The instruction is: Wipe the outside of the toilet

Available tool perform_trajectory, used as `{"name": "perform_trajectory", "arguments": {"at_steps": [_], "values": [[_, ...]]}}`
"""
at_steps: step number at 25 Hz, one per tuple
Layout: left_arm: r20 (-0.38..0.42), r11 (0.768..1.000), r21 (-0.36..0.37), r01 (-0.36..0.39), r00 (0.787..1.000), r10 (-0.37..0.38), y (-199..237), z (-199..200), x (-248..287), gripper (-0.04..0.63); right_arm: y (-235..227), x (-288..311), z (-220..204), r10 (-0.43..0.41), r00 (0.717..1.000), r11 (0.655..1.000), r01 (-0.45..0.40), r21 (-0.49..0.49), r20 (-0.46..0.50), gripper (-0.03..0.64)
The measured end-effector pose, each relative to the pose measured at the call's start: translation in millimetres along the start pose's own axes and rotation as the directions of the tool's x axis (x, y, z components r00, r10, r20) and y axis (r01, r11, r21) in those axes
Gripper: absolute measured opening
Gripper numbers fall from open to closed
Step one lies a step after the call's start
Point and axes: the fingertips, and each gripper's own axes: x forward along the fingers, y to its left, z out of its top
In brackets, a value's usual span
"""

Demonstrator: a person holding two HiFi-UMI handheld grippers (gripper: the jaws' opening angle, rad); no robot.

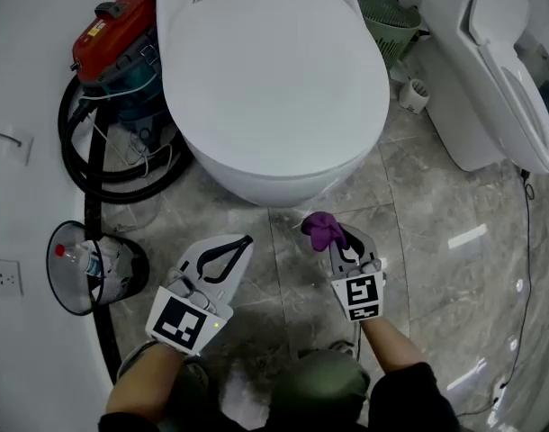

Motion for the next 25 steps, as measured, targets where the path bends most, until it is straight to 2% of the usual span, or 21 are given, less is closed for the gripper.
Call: {"name": "perform_trajectory", "arguments": {"at_steps": [5, 8, 12, 18, 25], "values": [[-0.004, 1.000, 0.015, 0.005, 1.000, -0.005, -3, -1, -2, 0.003, 64, 24, -1, 0.129, 0.992, 0.991, -0.129, 0.017, 0.013, 0.040], [-0.003, 1.000, 0.014, 0.001, 1.000, -0.001, -4, 0, -3, 0.003, 86, 45, 9, 0.163, 0.986, 0.986, -0.164, 0.017, 0.034, 0.040], [0.000, 1.000, 0.019, -0.005, 1.000, 0.005, -3, 3, -6, 0.003, 107, 74, 22, 0.199, 0.979, 0.980, -0.198, -0.029, 0.037, 0.040], [0.003, 1.000, 0.026, -0.001, 1.000, 0.001, -5, 3, -9, 0.003, 110, 101, 19, 0.180, 0.984, 0.983, -0.180, -0.024, -0.004, 0.040], [-0.002, 1.000, 0.028, -0.005, 1.000, 0.005, -5, 3, -7, 0.003, 71, 90, 7, 0.115, 0.993, 0.993, -0.114, 0.021, -0.019, 0.040]]}}
